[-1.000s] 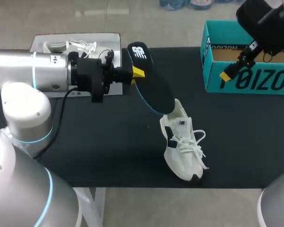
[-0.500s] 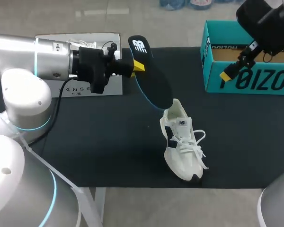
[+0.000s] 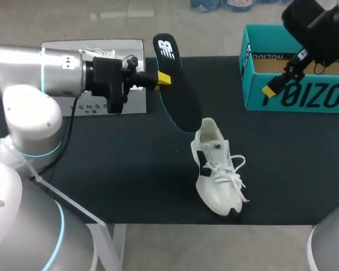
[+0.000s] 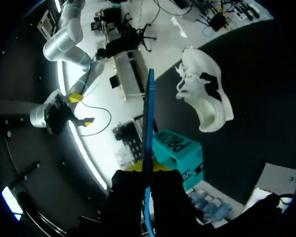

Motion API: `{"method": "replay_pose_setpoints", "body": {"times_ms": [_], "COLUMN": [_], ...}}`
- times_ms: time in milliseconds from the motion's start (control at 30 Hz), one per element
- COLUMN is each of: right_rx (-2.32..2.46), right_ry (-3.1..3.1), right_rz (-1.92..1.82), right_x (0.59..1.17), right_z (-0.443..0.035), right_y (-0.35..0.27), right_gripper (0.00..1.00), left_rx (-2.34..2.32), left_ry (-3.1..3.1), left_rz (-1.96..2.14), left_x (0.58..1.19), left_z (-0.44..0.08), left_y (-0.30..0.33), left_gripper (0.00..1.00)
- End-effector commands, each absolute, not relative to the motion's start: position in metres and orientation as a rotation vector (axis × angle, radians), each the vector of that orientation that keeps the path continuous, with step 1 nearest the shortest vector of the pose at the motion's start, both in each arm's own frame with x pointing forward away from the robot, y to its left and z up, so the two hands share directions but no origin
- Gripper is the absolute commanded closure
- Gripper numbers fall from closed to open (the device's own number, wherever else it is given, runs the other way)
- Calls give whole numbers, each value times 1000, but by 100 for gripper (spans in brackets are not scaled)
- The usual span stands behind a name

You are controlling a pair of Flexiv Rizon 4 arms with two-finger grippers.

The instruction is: Take the shoe out of the shoebox, open the shoe tongue, remove and reinsert the insole, then place the shoe into the shoebox

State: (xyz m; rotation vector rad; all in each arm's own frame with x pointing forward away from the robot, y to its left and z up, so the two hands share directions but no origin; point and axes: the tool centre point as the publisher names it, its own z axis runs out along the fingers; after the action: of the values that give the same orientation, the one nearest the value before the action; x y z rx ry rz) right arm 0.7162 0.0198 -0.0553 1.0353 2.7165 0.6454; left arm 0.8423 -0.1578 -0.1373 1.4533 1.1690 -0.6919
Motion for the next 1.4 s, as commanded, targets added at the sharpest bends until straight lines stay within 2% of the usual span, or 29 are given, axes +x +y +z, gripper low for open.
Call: {"method": "replay_pose_setpoints", "body": {"times_ms": [33, 1400], "right_rx": [1038, 1038], "right_ry": [2721, 2721], "right_rz": [640, 640], "right_x": [719, 719], "right_z": [-55, -55], "right_y": [22, 22], "right_gripper": [0, 0], "left_rx": [1439, 1430], "left_ry": [987, 1027], "left_rz": [-591, -540], "left_x": [845, 854], "left_z": [-147, -141], "left_y": [-153, -163], "left_gripper": [100, 100]}}
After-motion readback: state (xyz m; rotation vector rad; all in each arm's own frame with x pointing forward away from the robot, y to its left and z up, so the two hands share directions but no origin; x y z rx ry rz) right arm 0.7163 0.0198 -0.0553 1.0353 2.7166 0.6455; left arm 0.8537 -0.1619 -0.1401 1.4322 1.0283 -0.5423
